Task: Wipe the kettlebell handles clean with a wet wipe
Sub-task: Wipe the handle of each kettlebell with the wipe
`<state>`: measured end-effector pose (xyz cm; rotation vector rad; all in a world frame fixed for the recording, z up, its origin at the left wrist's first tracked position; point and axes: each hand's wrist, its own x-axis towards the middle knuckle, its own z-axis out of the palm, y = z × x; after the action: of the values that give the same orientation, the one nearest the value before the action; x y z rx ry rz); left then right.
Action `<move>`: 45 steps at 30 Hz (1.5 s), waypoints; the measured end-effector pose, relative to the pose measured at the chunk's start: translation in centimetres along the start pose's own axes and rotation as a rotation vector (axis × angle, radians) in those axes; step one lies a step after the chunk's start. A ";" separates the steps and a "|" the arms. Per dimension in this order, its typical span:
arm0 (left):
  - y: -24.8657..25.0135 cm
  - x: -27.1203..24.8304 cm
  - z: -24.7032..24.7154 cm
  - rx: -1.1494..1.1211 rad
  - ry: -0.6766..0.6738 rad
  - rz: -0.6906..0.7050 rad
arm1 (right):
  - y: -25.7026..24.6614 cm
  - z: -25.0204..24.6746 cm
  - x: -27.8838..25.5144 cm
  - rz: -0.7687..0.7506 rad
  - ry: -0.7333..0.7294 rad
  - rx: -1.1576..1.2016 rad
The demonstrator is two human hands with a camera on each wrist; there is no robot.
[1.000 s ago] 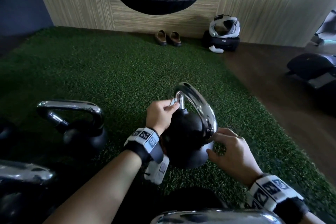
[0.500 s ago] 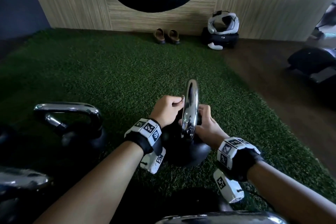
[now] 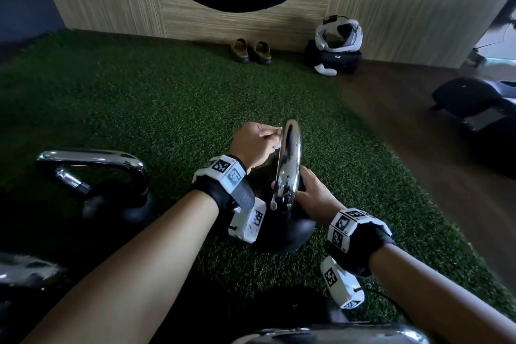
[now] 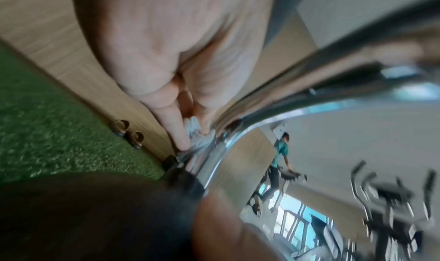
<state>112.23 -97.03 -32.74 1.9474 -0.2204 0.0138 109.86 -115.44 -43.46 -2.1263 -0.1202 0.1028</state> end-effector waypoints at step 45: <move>-1.6 -12.3 -3.4 0.073 -0.135 0.123 | 0.6 -0.3 0.4 -0.006 -0.002 0.030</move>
<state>100.73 -91.53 -34.28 2.0069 -0.4342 -0.0295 110.29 -115.95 -43.82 -2.0955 -0.1249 0.1025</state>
